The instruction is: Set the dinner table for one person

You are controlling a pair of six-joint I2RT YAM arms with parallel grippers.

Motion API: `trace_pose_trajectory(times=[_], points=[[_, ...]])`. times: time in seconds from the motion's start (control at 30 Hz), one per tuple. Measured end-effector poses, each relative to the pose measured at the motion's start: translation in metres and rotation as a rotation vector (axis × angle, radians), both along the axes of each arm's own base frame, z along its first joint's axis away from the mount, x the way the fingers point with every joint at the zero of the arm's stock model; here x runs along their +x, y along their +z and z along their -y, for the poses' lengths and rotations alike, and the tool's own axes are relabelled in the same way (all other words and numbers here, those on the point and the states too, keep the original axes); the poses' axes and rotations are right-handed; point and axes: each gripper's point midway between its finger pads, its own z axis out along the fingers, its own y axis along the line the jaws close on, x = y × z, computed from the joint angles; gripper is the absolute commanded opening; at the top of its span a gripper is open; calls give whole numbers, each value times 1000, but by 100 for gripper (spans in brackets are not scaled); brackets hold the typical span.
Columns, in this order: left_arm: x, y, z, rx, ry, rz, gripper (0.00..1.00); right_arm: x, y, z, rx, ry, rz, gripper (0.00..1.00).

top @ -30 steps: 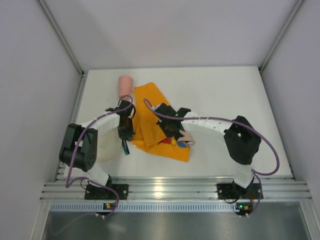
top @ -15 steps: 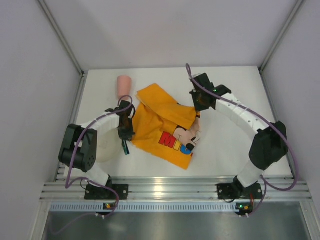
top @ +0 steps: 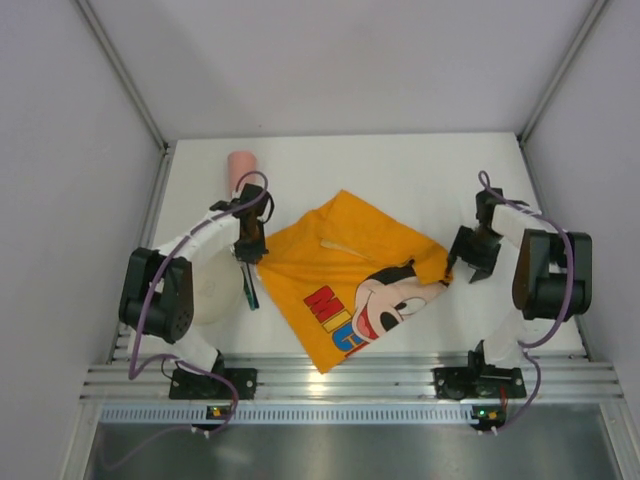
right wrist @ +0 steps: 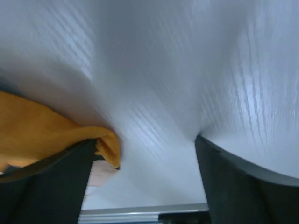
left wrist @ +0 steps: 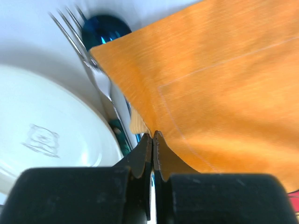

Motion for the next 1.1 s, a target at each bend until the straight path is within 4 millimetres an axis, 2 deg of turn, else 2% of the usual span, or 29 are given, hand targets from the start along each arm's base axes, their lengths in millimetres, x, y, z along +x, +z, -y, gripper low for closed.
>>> trace_pose_trajectory(times=[0.1,0.17,0.23,0.3,0.33,0.4,0.43,0.47,0.53,0.63,0.7,0.8,0.93,1.0,1.1], points=[[24,22,-6,59,-6,53,0,-17,7,-13,40,29,-8,100],[48,36,-8,98,-9,98,0,-27,20,-18,46,48,0,100],[72,47,-8,133,-11,127,2,-28,40,-22,34,73,53,100],[95,52,-7,163,-6,145,21,-24,70,-31,9,129,131,100],[105,52,-5,173,-4,153,42,-20,85,-40,-5,172,180,100],[114,48,-1,188,3,153,60,-10,113,-64,-7,273,280,100],[114,46,1,192,2,148,75,-6,129,-81,-1,336,338,100],[110,44,5,201,-2,138,79,-6,139,-97,7,394,374,100],[102,44,17,214,-17,130,80,-10,147,-124,22,494,409,100],[87,51,53,201,-75,147,80,-26,139,-155,23,622,385,100],[74,62,75,168,-101,164,76,-35,127,-167,7,683,351,100],[52,82,92,81,-92,205,68,-47,100,-167,-44,735,280,100],[4,100,85,-27,-39,242,60,-49,63,-156,-122,775,188,99],[-25,97,80,-66,-31,232,58,-44,48,-156,-148,795,157,100],[-58,81,78,-105,-15,193,54,-37,27,-158,-181,816,120,99]])
